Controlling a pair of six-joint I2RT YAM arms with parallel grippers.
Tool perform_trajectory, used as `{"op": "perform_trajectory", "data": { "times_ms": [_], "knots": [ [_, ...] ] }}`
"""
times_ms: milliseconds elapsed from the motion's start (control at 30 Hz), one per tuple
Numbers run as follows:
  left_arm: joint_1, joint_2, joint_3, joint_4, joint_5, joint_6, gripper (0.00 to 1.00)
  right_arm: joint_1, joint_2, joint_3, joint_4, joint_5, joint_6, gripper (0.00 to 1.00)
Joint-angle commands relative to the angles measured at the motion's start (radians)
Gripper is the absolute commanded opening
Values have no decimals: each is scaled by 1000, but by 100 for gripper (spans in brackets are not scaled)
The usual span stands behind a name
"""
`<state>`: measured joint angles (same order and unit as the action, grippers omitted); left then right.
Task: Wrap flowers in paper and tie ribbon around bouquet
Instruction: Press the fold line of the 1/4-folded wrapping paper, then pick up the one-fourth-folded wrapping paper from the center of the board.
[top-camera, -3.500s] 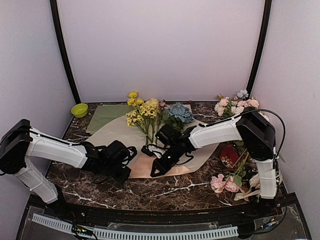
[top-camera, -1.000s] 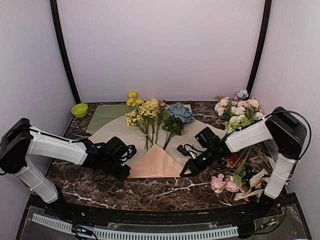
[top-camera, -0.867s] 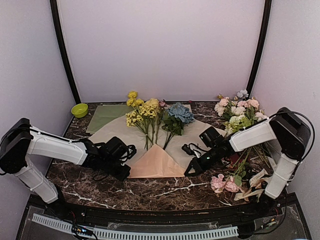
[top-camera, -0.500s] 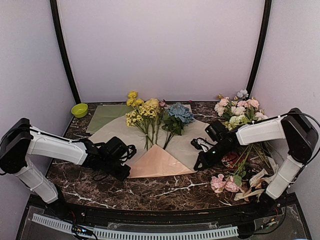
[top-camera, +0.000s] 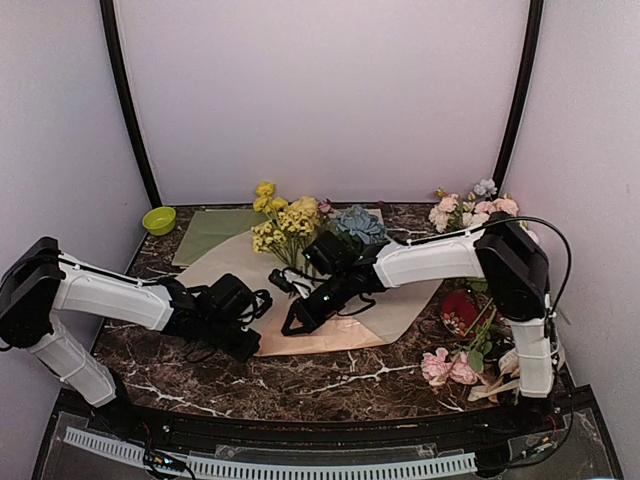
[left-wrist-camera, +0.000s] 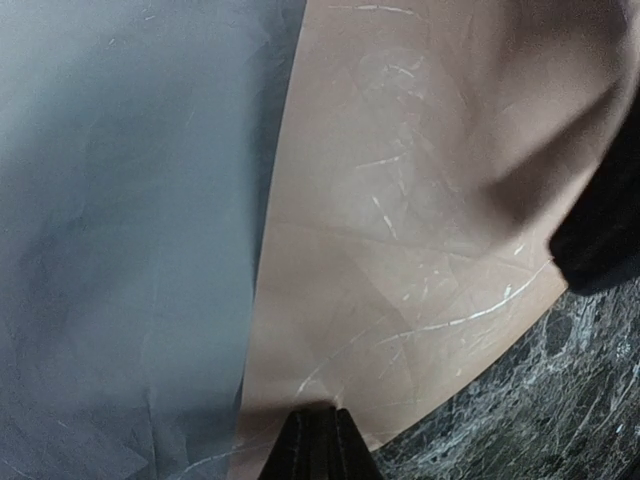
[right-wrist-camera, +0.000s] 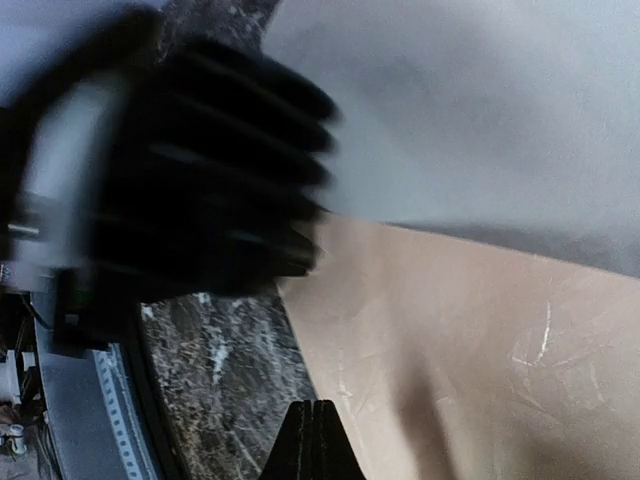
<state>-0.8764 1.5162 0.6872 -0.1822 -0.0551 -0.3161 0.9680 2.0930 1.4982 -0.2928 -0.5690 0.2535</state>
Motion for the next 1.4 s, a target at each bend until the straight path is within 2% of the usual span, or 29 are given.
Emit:
{"op": "perform_trajectory", "data": {
  "times_ms": [0, 167, 200, 300, 367, 500, 600, 800, 967, 1233, 1367],
  "knots": [
    [8, -7, -32, -33, 21, 7, 8, -9, 96, 37, -36, -30, 9, 0],
    [8, -45, -20, -32, 43, -1, 11, -11, 139, 15, -63, 9, 12, 0],
    [8, -64, -14, -39, 51, -6, 15, -11, 138, 7, -66, 14, 12, 0],
    [28, -160, -4, -38, 80, -50, 38, -11, 132, -16, -57, 18, 21, 0],
    [83, -259, -20, -26, 125, -130, 52, -10, 128, -22, -52, 18, 25, 0],
    [263, -377, -72, -92, 136, -311, 64, -10, 127, -22, -47, 17, 28, 0],
    [389, -403, -126, -120, 187, -405, 68, -9, 125, -24, -48, 15, 25, 0],
    [537, -375, -283, 43, 344, -548, 70, -9, 112, -34, -45, 24, 18, 0],
    [553, -352, -352, 173, 335, -618, 71, -9, 107, -53, -29, 19, 24, 0],
    [555, -283, -367, 279, 334, -606, 71, -9, 107, -48, -34, 19, 13, 0],
    [556, -295, -374, 340, 319, -579, 64, -9, 113, -39, -40, 15, 8, 0]
  ]
}}
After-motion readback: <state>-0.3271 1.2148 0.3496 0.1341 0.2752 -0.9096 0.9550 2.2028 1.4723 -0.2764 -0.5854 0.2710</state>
